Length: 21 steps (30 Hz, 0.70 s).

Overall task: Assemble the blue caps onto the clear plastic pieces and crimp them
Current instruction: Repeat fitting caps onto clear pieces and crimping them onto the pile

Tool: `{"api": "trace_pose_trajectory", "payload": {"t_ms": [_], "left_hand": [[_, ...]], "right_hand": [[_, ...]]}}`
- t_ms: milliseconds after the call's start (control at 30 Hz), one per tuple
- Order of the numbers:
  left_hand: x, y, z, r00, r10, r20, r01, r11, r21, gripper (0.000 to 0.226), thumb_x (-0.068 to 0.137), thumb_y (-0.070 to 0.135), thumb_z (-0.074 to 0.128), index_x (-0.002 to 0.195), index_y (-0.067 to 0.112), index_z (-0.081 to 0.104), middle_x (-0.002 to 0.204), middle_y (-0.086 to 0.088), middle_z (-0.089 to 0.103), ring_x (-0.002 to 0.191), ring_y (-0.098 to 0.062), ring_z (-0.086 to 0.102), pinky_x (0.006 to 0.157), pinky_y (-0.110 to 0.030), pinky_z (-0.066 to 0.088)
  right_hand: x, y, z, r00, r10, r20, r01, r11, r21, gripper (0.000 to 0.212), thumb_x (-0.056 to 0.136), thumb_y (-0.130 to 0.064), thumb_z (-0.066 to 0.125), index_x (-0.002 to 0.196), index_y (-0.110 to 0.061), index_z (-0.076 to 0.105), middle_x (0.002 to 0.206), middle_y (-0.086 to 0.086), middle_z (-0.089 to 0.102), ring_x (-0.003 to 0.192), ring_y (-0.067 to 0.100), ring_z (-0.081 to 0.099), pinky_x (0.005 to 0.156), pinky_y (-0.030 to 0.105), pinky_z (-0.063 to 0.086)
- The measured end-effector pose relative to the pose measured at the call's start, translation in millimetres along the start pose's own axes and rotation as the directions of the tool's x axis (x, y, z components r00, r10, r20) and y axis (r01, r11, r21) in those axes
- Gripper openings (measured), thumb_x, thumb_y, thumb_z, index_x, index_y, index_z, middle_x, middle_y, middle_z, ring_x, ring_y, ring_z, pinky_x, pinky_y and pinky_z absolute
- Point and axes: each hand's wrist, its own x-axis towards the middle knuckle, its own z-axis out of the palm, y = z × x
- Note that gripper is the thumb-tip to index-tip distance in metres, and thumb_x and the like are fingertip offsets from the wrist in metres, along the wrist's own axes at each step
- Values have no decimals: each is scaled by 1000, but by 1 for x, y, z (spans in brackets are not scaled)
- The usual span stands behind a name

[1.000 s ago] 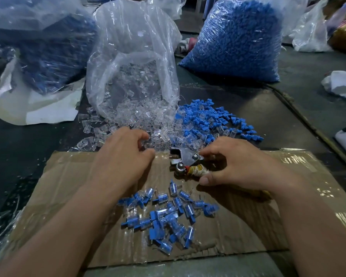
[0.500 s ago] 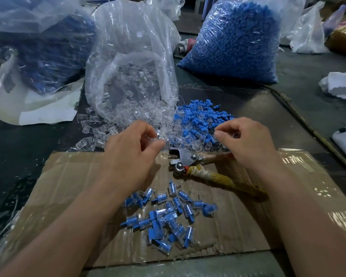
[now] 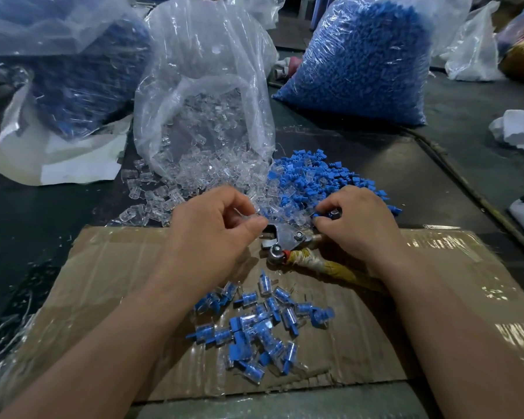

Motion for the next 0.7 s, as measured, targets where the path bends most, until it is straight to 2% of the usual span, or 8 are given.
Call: {"api": "trace_pose_trajectory", "payload": {"t_ms": [100,200,300,367,567,700], "left_hand": [[0,1,0,1000,-22,16,22,1000,-21,12,75,20,71,72,24,61,59,2,58,50,1,53,48,-9,46],[0,2,0,997,-61,45,65,993,-94,10,77,17,70,76,25,63,64,2,64,54,-9,61,53,-19,54],[-1,3,-1,993,-82,82,92,988,-126,19,80,10,67,84,29,65,70,3,67,66,-12,66,63,-23,57],[0,4,-2,989,-101,105,117,981,-157,22,80,7,66,85,28,66,73,2,68,70,-14,67,67,-27,58],[0,7,-1,984,-136,114,156,970,-187,15,77,3,68,77,17,62,74,-5,65,73,-25,67,64,-31,58],[-2,7,-1,990,-116,85,130,976,-174,15,76,6,71,77,19,62,72,-5,66,70,-24,67,64,-34,58]], "right_hand": [[-1,1,0,998,-19,-55,21,999,27,13,81,-28,62,91,-20,67,90,-7,50,94,15,49,84,31,38],[-5,-1,-2,986,2,-164,28,984,176,5,79,-21,64,81,-23,60,81,-13,51,82,9,48,70,19,35],[-11,-7,-8,975,56,-216,31,924,381,16,74,-13,66,72,-23,54,72,-15,55,69,3,55,55,8,37],[-17,-12,-11,973,58,-223,57,878,475,21,71,-10,68,68,-24,54,68,-12,59,65,-5,55,52,4,40],[-33,-36,-16,962,-91,-257,230,777,586,28,67,-10,79,65,-25,55,65,-9,61,63,4,59,56,9,45],[-39,-45,-15,957,-172,-232,284,707,647,20,69,-13,78,66,-22,60,66,-4,65,61,9,64,59,22,53]]}}
